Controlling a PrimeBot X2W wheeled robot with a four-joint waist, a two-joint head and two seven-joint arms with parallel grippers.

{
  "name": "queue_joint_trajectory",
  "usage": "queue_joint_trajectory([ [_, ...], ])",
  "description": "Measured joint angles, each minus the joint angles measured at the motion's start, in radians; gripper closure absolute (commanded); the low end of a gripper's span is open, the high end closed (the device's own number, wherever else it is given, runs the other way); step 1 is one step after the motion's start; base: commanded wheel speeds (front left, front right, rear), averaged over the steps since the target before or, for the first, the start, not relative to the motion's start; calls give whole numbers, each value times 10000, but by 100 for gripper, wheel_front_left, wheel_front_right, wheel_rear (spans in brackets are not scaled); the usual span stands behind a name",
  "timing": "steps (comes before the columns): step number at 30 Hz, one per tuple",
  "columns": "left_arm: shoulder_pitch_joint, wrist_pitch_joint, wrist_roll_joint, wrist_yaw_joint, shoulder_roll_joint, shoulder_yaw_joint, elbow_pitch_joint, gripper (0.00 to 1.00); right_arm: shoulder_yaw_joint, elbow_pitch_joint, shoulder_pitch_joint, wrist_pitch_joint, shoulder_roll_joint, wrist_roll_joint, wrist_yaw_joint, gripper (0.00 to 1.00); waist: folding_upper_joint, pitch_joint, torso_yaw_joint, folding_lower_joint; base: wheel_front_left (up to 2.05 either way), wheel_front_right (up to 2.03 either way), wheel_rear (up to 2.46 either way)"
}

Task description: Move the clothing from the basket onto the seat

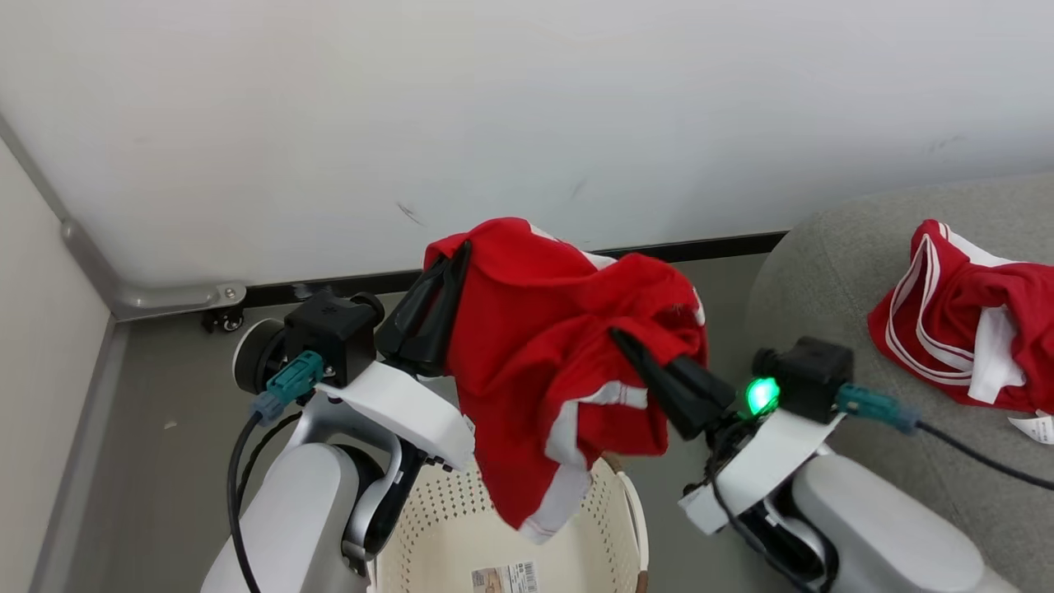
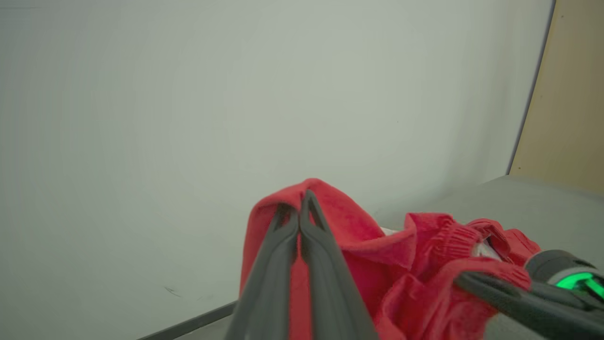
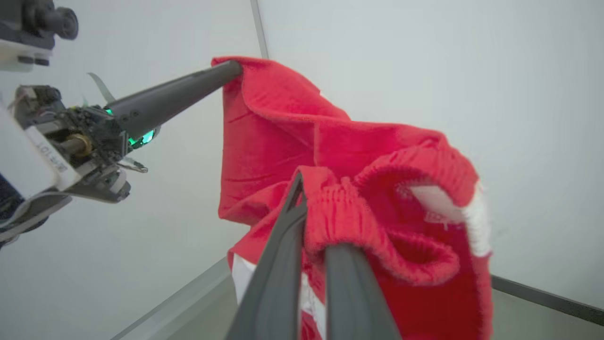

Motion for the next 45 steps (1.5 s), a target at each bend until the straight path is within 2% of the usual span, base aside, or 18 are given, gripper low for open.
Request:
queue_joint_trajectory([
  [6, 25, -201, -82, -6, 13, -8, 38, 99, -1283, -462, 66, -8, -405, -159, 0, 100, 0, 13, -290, 0, 0, 0, 0],
  [7, 31, -228, -82, -6, 21, -15, 38, 91, -1484, -487, 115, -10, -431, -209, 0, 100, 0, 17, -328, 0, 0, 0, 0],
  [8, 39, -286, -84, -12, 29, -29, 38, 79, -1664, -520, 197, -10, -456, -236, 0, 100, 0, 22, -362, 0, 0, 0, 0],
  [9, 52, -288, -84, -15, 36, -31, 35, 58, -1812, -550, 284, -10, -479, -268, 0, 100, 0, 27, -394, 0, 0, 0, 0],
  [11, 88, -332, -104, -17, 54, -33, 29, 49, -2136, -683, 476, -10, -491, -280, 0, 100, 0, 39, -444, 0, 0, 0, 0],
  [12, 112, -374, -142, -19, 65, -38, 25, 17, -2276, -761, 542, -10, -491, -291, 0, 100, 0, 45, -463, 0, 0, 0, 0],
  [13, 126, -376, -159, -59, 81, -38, 31, 0, -2408, -840, 599, -10, -491, -339, 0, 100, 0, 51, -479, 0, 0, 0, 0],
  [27, 142, -537, -382, -313, 209, -332, -71, 0, -4019, -1544, 1329, -12, -639, -986, 0, 100, 0, 116, -638, 0, 0, 0, 0],
  [45, 387, -533, -711, -529, 552, -1476, -313, 0, -5896, -2199, 2502, -12, -708, -1789, -2, 100, 0, 138, -1177, 0, 0, 0, 0],
])
